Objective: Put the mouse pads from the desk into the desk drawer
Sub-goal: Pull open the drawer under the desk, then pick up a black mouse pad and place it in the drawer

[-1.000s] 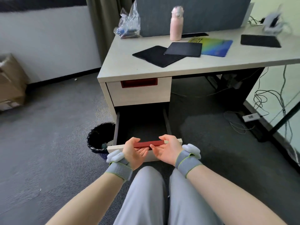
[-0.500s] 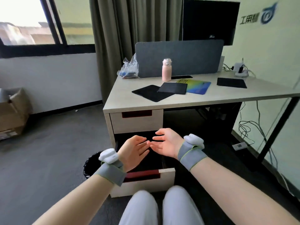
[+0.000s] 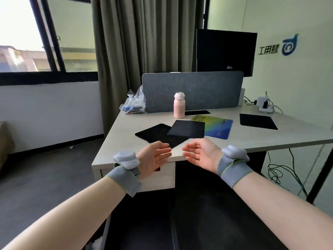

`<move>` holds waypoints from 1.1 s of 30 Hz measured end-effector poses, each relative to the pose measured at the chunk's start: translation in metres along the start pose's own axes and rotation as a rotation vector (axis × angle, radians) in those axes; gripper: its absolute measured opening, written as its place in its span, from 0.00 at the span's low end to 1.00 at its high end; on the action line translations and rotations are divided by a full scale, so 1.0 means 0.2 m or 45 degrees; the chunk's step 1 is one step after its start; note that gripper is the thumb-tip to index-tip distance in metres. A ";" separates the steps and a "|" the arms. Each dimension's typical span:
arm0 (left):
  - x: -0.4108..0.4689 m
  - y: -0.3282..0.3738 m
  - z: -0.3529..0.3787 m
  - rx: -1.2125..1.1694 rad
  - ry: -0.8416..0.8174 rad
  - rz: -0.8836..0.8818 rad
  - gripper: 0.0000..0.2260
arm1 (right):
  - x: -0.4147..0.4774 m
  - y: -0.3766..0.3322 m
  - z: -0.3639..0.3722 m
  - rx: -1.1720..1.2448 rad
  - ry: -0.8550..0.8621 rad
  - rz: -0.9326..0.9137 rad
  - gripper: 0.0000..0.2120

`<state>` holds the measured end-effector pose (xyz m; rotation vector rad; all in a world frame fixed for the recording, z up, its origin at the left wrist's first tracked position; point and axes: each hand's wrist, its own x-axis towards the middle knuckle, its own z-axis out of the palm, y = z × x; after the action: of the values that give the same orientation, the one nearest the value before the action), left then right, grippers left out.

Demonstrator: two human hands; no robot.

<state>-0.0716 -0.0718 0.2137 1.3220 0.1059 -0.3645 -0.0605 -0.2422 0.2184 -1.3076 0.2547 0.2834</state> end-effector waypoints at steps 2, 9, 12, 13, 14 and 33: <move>0.27 0.06 0.02 0.091 0.061 -0.001 0.08 | 0.22 -0.08 -0.08 -0.046 0.081 -0.056 0.08; 0.99 0.03 0.01 0.741 0.399 0.160 0.16 | 0.85 -0.04 -0.37 -0.675 0.451 -0.285 0.06; 1.20 0.04 0.01 0.891 0.498 0.199 0.19 | 1.04 -0.05 -0.45 -0.828 0.599 -0.258 0.21; 1.24 0.03 0.02 0.930 0.512 0.208 0.20 | 1.08 -0.05 -0.46 -0.859 0.627 -0.247 0.24; 1.27 0.04 0.02 0.949 0.527 0.217 0.21 | 1.09 -0.07 -0.46 -0.876 0.647 -0.255 0.25; 1.44 -0.03 0.01 0.671 0.760 0.436 0.12 | 1.20 -0.03 -0.46 -0.806 0.811 -0.522 0.16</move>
<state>0.1959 -0.1332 0.1287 1.9046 0.2916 0.3286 0.1644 -0.3176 0.1188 -2.0197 0.4431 -0.4534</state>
